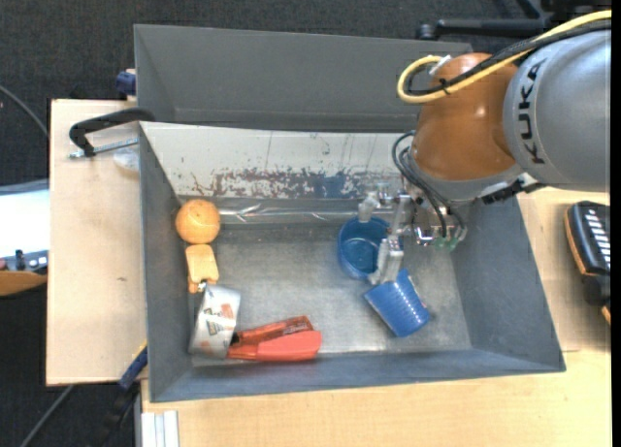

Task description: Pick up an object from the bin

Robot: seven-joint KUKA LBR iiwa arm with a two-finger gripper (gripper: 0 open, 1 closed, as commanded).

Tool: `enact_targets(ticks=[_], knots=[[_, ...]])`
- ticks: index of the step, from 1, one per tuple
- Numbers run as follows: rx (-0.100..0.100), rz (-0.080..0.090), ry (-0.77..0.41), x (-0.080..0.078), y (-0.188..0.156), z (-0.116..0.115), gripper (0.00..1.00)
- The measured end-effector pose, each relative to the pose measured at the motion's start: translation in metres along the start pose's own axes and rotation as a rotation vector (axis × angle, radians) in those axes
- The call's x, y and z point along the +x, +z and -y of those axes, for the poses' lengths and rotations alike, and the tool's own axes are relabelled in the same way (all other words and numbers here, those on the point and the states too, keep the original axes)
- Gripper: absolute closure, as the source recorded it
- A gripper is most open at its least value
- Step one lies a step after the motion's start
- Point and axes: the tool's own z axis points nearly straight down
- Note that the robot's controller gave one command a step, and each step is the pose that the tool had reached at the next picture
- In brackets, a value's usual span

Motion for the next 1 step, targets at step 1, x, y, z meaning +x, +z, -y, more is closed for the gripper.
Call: enact_targets(ticks=[1], knots=[[0.0, 0.008, 0.0, -0.0019, -0.0048, 0.0, 0.0]])
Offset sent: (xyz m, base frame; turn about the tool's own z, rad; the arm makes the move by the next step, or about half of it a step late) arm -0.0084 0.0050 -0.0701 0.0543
